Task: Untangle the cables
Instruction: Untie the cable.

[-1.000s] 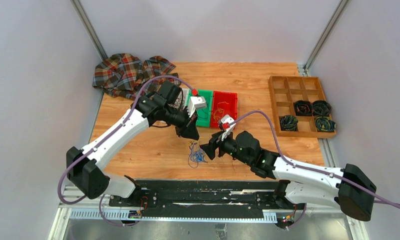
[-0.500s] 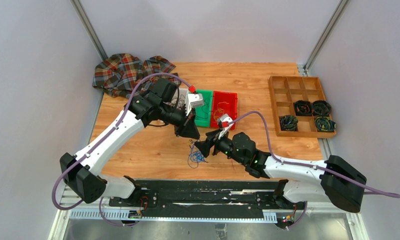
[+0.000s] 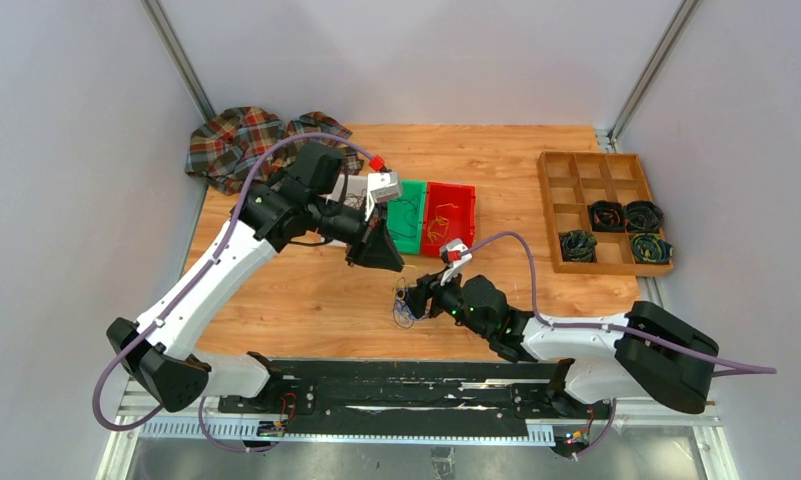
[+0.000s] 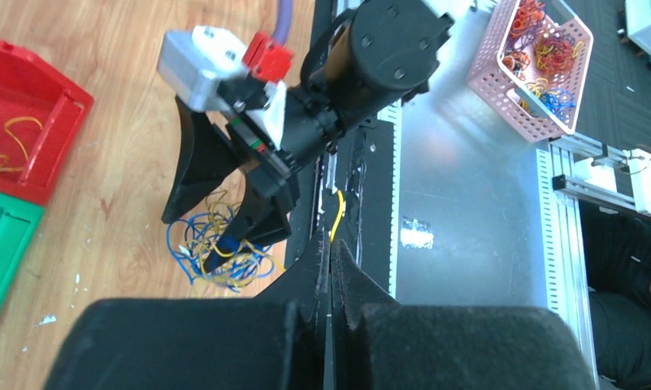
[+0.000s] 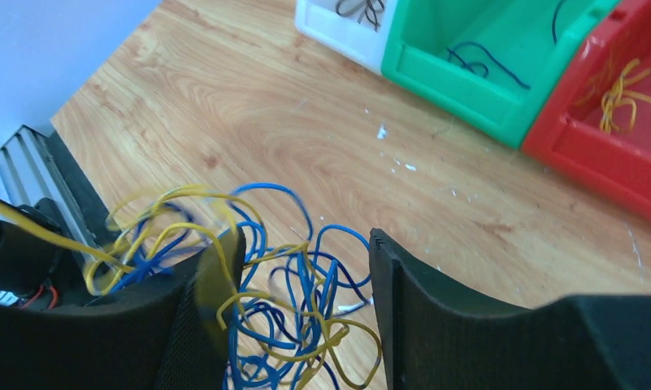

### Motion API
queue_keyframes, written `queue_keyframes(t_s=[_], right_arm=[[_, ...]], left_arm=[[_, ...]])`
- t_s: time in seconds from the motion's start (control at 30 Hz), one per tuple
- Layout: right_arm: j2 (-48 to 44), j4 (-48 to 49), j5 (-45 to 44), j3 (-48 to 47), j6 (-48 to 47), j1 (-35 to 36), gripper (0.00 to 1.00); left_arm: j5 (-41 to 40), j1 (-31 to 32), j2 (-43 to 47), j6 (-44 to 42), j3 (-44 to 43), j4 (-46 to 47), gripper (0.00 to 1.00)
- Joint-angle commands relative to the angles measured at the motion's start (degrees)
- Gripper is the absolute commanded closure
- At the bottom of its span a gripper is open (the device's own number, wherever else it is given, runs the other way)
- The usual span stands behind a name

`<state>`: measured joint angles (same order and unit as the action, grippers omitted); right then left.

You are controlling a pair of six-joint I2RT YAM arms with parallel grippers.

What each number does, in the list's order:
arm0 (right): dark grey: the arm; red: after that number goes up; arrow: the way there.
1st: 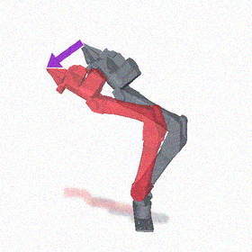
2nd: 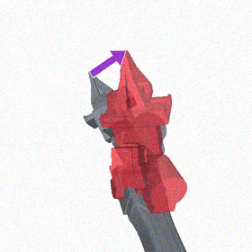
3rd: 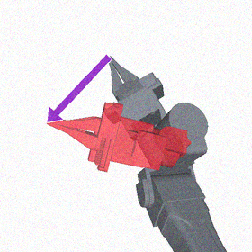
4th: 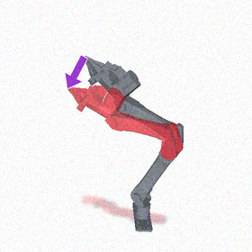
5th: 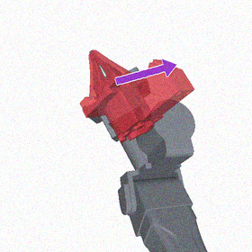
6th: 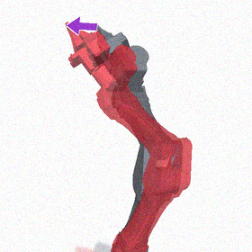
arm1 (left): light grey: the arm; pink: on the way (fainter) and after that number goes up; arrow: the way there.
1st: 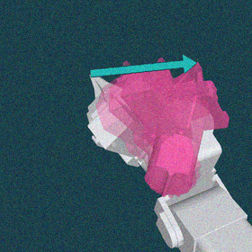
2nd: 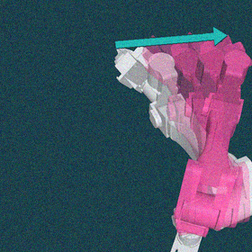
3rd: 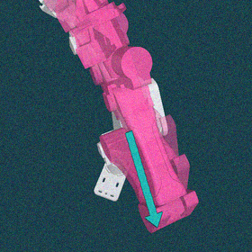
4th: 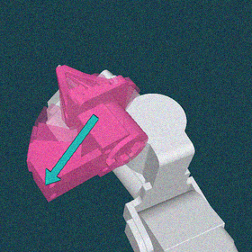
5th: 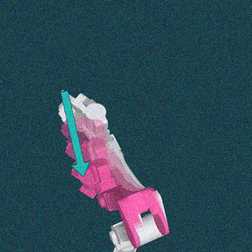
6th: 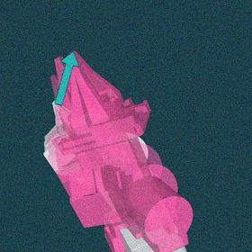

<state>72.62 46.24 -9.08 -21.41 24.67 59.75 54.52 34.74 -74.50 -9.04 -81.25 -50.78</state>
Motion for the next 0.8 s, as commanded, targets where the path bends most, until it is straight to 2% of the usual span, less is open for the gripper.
queue_keyframes(t_s=[0.0, 0.23, 0.47, 0.63, 0.77], right_arm=[[1.23, 1.44, -3.44, 2.68, 2.3, 0.63, 0.43], [0.3, -1.94, -5.71, 7.89, 2.59, 0.62, 0.44], [-4.99, -8.76, -7.34, 11.3, 3.23, 0.63, 0.45], [-11.36, -14.55, -8.41, 12.86, 2.93, 0.63, 0.45], [-17.45, -20.87, -9.52, 12.09, 0.81, 0.66, 0.43]], left_arm=[[2.9, 0.09, 1.73, 1.89, -5.14, -1.01, 0.99], [-1.47, -2.67, 0.67, 0.64, -15.01, -3.3, 1.0], [-10.63, -7.59, 0.09, -4.57, -24.92, -4.85, 1.0], [-20.39, -9.82, 0.96, -10.15, -27.24, -4.78, 1.0], [-25.61, -12.4, 1.49, -9.71, -27.8, -2.06, 1.0]])
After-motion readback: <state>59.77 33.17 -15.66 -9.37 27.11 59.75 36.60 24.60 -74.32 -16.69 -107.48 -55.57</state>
